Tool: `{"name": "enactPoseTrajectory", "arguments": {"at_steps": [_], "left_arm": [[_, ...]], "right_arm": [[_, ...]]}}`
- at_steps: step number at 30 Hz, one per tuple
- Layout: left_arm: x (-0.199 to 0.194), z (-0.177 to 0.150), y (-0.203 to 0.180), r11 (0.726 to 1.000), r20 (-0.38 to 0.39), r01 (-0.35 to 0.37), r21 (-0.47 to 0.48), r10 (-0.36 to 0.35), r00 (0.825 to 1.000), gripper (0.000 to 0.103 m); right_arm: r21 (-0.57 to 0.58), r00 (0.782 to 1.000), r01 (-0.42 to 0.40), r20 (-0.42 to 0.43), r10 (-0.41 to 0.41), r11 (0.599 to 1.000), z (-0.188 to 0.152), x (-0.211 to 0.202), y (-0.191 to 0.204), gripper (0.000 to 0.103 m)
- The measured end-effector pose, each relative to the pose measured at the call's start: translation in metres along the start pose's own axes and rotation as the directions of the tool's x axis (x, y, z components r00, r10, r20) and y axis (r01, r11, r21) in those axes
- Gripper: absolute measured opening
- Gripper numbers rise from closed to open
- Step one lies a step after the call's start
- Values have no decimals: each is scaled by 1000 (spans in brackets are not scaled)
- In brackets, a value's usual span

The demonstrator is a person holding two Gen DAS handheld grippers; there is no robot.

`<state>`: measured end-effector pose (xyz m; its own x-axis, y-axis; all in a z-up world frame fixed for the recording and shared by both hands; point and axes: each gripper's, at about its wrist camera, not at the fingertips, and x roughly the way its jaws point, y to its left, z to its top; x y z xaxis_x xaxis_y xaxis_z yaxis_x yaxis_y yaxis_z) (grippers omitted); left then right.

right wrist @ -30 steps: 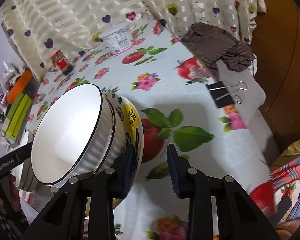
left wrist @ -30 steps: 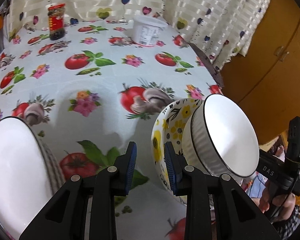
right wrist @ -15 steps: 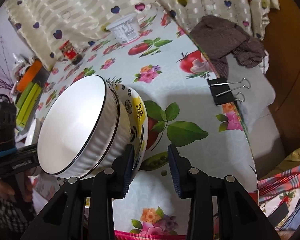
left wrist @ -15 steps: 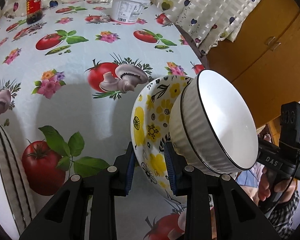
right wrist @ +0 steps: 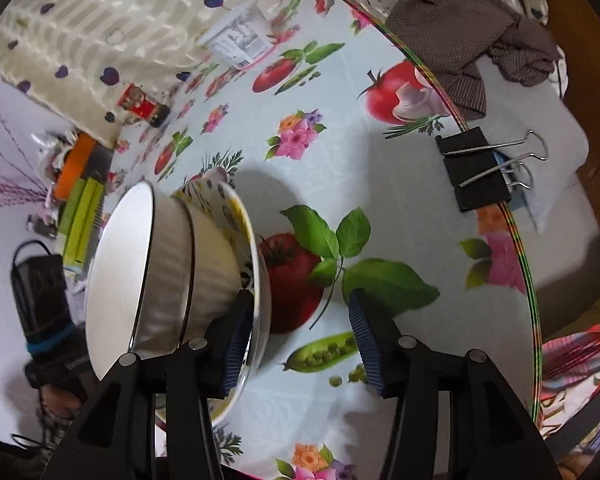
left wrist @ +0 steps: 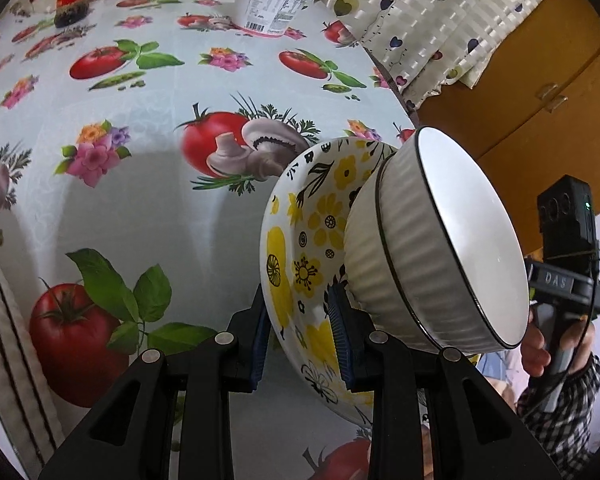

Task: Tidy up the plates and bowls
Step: 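Grasp the yellow floral plate rim with both grippers and lift it with the bowls, then carry the floral plate with stacked bowls toward the white plate stack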

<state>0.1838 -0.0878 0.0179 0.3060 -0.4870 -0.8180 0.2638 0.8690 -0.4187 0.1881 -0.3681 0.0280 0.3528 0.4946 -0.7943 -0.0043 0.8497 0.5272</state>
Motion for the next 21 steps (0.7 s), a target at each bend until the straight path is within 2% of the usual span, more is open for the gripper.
{"name": "enactPoseTrajectory", "arguments": {"at_steps": [6, 9, 15, 21], "left_arm": [[4, 0, -1, 1000, -11, -9, 15, 9, 1000, 30], [6, 3, 0, 1000, -7, -18, 14, 18, 1000, 30], [6, 6, 4, 1000, 3, -16, 9, 16, 1000, 29], [5, 8, 9, 1000, 5, -2, -3, 2, 1000, 29]], "right_arm": [[-44, 1000, 1, -9, -1, 999, 7, 4, 4, 49], [-96, 1000, -1, 11, 2, 995, 6, 4, 6, 49], [-127, 999, -15, 46, 21, 992, 4, 6, 7, 49], [-193, 999, 41, 20, -38, 980, 8, 11, 18, 49]]}}
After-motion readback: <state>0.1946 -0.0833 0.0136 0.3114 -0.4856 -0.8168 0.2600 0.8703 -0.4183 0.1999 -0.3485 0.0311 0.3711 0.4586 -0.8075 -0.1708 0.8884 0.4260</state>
